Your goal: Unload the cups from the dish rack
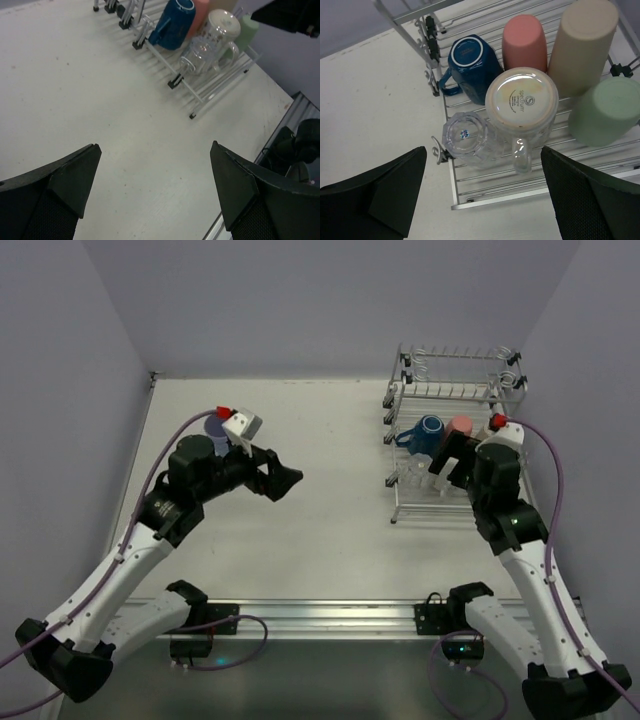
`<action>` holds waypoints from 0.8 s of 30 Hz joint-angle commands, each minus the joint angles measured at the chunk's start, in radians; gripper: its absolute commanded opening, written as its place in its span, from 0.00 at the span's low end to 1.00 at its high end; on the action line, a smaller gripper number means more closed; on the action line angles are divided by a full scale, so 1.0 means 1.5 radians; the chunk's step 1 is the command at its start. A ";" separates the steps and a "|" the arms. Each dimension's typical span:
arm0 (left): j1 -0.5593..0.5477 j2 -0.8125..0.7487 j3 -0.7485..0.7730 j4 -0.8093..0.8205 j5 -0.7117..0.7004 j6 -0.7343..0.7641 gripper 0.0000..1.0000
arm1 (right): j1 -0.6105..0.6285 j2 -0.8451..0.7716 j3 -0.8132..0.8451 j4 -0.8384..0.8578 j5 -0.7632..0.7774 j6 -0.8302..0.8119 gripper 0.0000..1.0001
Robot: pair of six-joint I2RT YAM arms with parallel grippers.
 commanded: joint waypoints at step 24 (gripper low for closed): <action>-0.148 -0.111 -0.133 0.040 -0.034 0.058 1.00 | -0.052 0.317 0.132 -0.050 0.090 -0.033 0.99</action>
